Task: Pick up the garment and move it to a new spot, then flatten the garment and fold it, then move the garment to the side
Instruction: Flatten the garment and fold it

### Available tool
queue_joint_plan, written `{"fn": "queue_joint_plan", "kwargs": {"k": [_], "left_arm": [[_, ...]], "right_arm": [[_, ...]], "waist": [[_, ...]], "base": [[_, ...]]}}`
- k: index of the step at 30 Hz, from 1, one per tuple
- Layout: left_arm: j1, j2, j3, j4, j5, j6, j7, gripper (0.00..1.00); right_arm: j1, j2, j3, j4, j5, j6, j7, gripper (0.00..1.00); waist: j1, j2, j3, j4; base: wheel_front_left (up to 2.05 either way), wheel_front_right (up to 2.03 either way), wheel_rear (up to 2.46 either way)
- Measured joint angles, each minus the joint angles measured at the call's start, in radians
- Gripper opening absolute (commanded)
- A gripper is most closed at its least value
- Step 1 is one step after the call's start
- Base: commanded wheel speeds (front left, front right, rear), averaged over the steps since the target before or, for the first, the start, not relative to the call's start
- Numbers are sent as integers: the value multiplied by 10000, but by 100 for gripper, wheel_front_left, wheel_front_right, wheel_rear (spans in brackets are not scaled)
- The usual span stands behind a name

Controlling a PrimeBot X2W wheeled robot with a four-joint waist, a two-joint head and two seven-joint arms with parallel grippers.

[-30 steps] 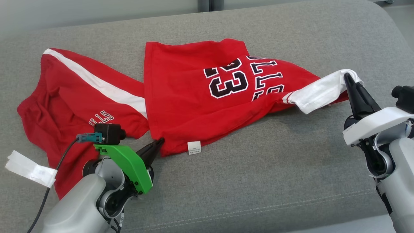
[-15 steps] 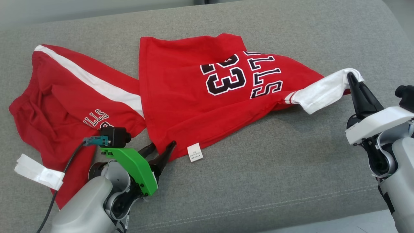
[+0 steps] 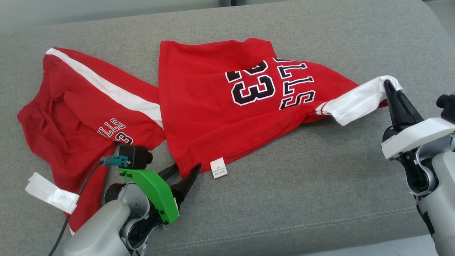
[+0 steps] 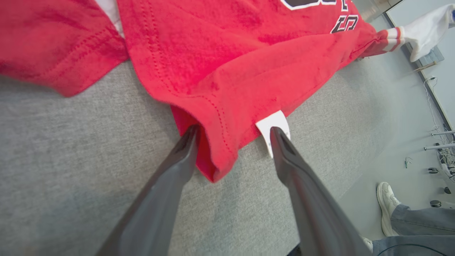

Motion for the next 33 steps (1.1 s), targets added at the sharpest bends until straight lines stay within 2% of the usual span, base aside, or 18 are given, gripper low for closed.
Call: {"fn": "queue_joint_plan", "kwargs": {"k": [7,8,9,10,11,12,16,17,18,19,28,33], "left_arm": [[157,-6,-215,-29,27,-42,4,100],[161,-6,-236,-25,27,-42,2,95],[166,-8,-249,-23,27,-44,2,89],[172,-8,-249,-19,27,-44,2,74],[178,-8,-249,0,27,-44,2,51],[187,-8,-245,31,25,-44,2,40],[208,-6,-247,134,25,-44,4,7],[210,-6,-247,138,25,-44,4,7],[210,-6,-247,138,25,-44,4,1],[210,-6,-247,138,25,-44,4,0],[209,-31,-301,59,-4,-65,10,0],[97,222,-21,-627,-81,-71,-102,0]], "right_arm": [[1,-35,6,25,88,0,0,0],[1,-35,13,25,88,0,0,0],[1,-35,17,25,90,0,0,0],[1,-35,19,25,90,0,0,0],[1,-35,21,25,90,0,0,0],[1,-35,23,27,90,0,0,0],[2,-35,31,29,100,0,0,0],[2,-35,31,29,100,0,0,0],[2,-35,31,29,100,0,0,0],[2,-35,31,29,100,0,0,0],[3,-46,104,29,173,0,-12,0],[17,-42,502,-332,589,0,84,0]], "waist": [[0,0,-32,51],[0,0,-32,52],[0,0,-32,52],[0,0,-32,51],[0,0,-32,49],[0,0,-31,46],[0,0,-24,18],[0,0,-20,9],[0,0,-20,9],[0,0,-14,0],[0,0,39,-60],[0,0,-13,-57]], "base": [[0,0,0],[0,0,0],[0,0,0],[0,0,0],[0,0,0],[0,0,0],[0,0,0],[0,0,0],[0,0,0],[0,0,0],[0,0,0],[0,0,0]]}}
